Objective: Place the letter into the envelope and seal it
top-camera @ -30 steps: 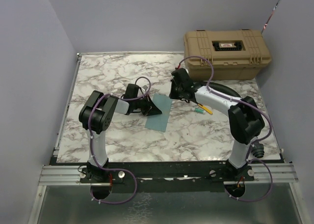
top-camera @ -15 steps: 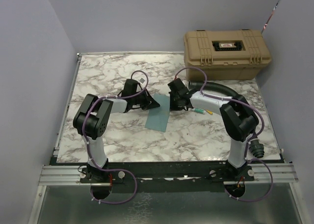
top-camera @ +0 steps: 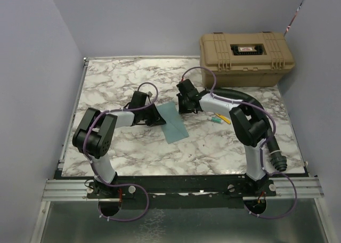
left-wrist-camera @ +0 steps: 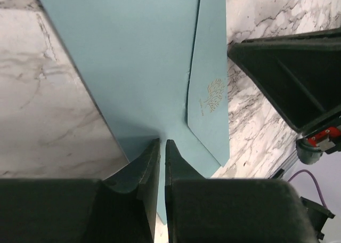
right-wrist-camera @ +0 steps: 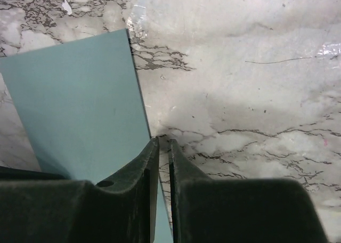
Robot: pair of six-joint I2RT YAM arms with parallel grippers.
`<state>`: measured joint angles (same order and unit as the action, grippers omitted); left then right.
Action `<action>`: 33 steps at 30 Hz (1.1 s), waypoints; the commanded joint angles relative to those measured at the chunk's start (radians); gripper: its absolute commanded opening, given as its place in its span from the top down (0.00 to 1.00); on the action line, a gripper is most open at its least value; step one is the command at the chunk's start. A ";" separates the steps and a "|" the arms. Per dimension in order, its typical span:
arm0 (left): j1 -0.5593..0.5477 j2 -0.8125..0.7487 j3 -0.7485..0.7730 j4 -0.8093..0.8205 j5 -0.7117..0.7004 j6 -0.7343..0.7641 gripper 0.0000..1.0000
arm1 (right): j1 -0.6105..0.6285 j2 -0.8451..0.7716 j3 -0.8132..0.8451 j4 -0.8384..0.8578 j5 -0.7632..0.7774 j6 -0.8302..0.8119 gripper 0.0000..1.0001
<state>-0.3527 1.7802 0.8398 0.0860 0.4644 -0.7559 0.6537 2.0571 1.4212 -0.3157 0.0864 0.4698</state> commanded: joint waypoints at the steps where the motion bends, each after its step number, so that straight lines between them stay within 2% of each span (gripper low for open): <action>1: 0.011 -0.027 -0.026 -0.078 -0.003 0.053 0.90 | 0.008 -0.030 -0.013 0.001 -0.026 -0.055 0.83; 4: 0.016 -0.051 0.034 -0.073 0.011 0.048 0.90 | 0.008 -0.115 -0.049 0.020 -0.050 -0.083 0.82; 8: 0.018 -0.044 0.122 -0.018 0.043 0.006 0.90 | 0.014 -0.183 -0.133 0.116 -0.165 -0.173 0.81; 16: 0.017 0.094 0.231 0.047 0.062 -0.053 0.90 | 0.044 -0.155 -0.160 0.162 -0.220 -0.252 0.81; 26: 0.019 0.275 0.287 0.071 0.113 -0.044 0.98 | 0.127 -0.071 -0.123 0.200 -0.058 -0.296 0.81; 33: 0.023 0.278 0.248 0.050 0.083 -0.041 1.00 | 0.133 -0.027 -0.097 0.176 -0.008 -0.294 0.87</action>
<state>-0.3355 2.0335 1.1122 0.1593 0.5682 -0.8154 0.7868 1.9942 1.2839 -0.1390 0.0101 0.1913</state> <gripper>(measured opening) 0.002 0.151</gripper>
